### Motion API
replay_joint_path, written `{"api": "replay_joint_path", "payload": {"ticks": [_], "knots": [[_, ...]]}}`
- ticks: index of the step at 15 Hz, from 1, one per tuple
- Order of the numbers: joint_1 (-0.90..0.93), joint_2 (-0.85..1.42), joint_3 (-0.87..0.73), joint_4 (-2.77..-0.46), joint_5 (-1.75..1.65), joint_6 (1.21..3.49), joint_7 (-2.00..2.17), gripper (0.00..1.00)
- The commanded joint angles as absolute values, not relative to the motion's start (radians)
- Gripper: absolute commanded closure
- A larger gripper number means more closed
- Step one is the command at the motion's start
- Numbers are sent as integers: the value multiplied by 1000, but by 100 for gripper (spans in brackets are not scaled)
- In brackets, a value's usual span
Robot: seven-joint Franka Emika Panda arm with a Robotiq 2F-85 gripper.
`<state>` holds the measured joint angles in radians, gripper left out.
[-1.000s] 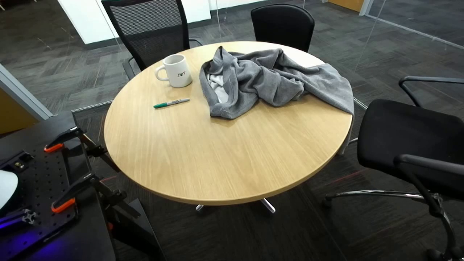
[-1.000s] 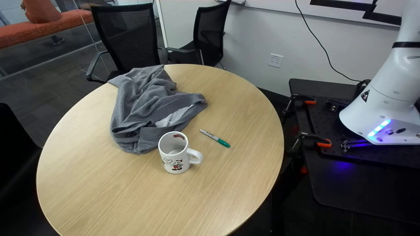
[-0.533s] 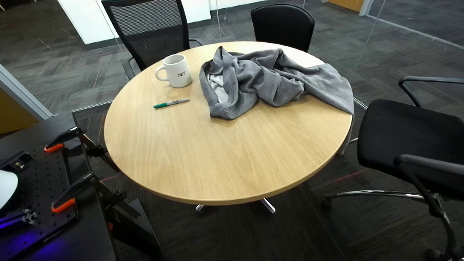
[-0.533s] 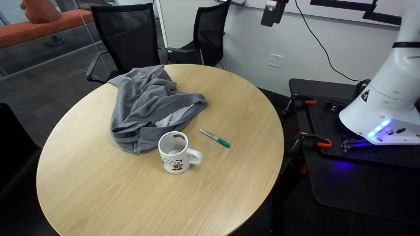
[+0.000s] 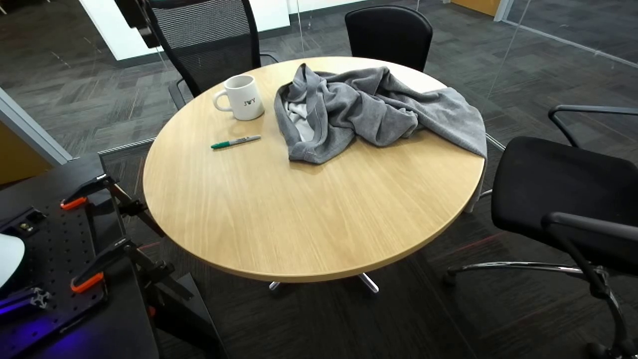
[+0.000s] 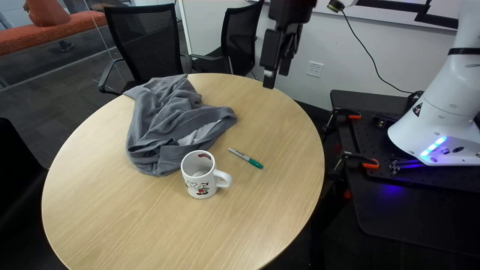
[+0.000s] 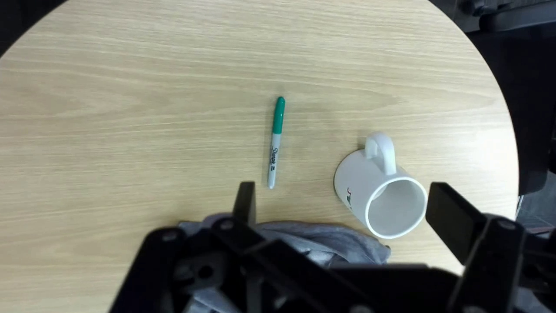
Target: Pick up the green marker and put it in the white mug
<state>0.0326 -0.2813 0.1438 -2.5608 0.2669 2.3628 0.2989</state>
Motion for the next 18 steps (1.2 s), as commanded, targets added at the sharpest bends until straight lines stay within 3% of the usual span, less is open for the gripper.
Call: {"api": "replay_joint_path", "payload": {"ticks": [1,18], "knots": [[44,-122,132,-2490,262,2416,322,0],[59,125,119,-2421,271,2519,289,0]]}}
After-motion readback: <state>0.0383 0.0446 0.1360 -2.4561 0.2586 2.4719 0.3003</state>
